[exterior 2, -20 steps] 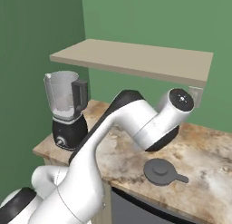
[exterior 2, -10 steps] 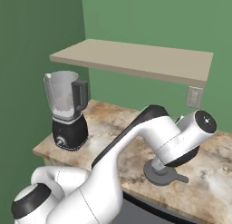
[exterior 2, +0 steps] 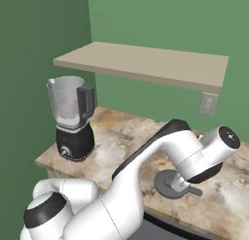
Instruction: Grab the onion and lemon from the fridge, place them in the blender, close the lid, and turn on the blender to create a marinade.
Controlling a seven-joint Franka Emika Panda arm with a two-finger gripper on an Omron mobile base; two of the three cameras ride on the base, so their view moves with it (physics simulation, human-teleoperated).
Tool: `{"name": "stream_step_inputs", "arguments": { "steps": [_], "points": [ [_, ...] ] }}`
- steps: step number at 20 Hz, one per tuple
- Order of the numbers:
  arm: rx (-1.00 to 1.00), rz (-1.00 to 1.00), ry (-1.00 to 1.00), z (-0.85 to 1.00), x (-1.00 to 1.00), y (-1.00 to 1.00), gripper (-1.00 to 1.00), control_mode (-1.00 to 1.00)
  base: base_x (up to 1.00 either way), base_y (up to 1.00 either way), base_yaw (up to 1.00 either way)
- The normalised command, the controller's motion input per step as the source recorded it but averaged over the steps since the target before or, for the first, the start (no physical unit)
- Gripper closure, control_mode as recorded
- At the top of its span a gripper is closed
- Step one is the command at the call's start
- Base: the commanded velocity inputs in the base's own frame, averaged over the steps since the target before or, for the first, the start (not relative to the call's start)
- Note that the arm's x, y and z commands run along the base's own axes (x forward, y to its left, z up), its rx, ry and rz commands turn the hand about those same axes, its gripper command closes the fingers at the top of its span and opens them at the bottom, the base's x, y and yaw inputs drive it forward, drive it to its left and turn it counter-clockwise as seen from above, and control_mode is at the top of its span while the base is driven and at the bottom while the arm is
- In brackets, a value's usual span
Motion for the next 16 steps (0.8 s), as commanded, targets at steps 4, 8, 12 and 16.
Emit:
{"name": "stream_step_inputs", "arguments": {
  "steps": [4, 8, 12, 16],
  "points": [
    [0.00, 0.00, 0.14, -0.43, 0.01, 0.00, -1.00, -1.00, 0.00, 0.00, 0.00],
    [0.00, 0.00, 0.09, -0.44, 0.10, -0.03, -1.00, -1.00, 0.00, 0.00, 0.00],
    [0.00, 0.00, 0.04, -0.45, 0.17, -0.14, -1.00, -1.00, 0.00, 0.00, 0.00],
    [0.00, 0.00, 0.04, -0.36, 0.14, -0.28, -1.00, -1.00, 0.00, 0.00, 0.00]
  ]
}}
